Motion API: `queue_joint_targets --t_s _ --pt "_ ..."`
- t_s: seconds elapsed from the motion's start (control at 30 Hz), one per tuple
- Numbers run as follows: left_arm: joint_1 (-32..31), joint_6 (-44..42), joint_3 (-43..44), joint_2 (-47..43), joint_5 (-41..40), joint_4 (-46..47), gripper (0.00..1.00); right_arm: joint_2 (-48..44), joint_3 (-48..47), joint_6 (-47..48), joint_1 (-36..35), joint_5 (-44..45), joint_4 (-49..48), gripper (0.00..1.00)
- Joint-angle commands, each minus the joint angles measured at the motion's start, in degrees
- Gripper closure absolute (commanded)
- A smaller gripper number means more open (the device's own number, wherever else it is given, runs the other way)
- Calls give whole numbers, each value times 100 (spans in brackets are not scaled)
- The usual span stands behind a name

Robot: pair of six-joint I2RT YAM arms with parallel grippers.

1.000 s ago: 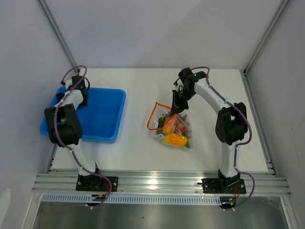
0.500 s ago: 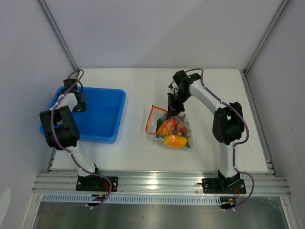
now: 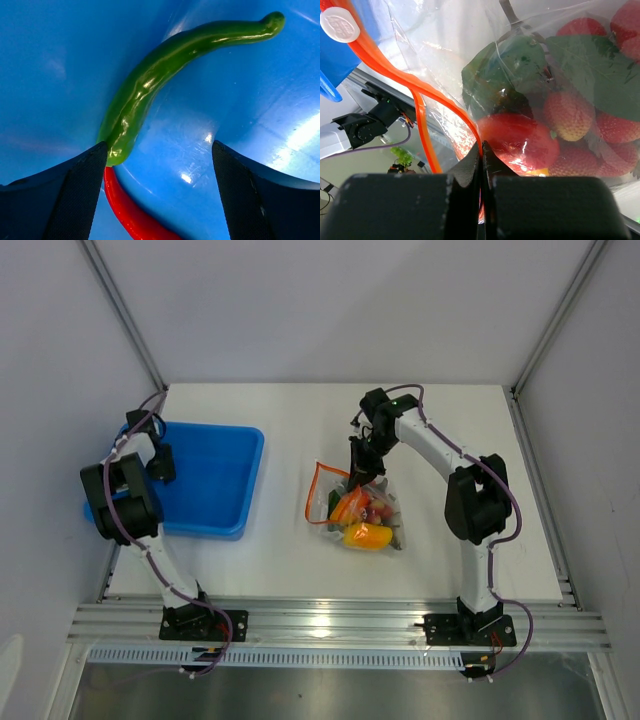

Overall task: Place the food in the zip-top bag and seal the zipper
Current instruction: Pick up the fake vegetable from the bin.

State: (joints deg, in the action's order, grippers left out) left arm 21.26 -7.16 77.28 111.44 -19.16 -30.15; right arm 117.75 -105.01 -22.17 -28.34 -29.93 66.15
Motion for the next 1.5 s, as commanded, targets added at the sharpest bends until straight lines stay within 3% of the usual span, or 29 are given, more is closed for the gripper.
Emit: queue_joint_targets --t_s 0.0,0.37,0.7,0.97,1.1,1.17,1.47 --pt "80 197 235 132 79 -272 14 -262 -46 90 -23 67 12 100" --pt "177 250 227 63 88 -220 15 -358 42 20 -14 67 -93 100" --pt "186 329 183 -254 -519 9 14 -376 112 -68 -23 14 -181 100" --pt "212 452 666 291 -501 -448 15 -420 147 -85 21 49 -164 100" --pt "212 496 517 317 -554 -448 24 -490 226 -129 39 58 -225 100" --pt "230 566 403 308 -598 -448 33 -534 270 -173 39 66 -269 100" --pt "309 645 104 247 -370 -421 52 -754 552 -357 39 67 -498 100"
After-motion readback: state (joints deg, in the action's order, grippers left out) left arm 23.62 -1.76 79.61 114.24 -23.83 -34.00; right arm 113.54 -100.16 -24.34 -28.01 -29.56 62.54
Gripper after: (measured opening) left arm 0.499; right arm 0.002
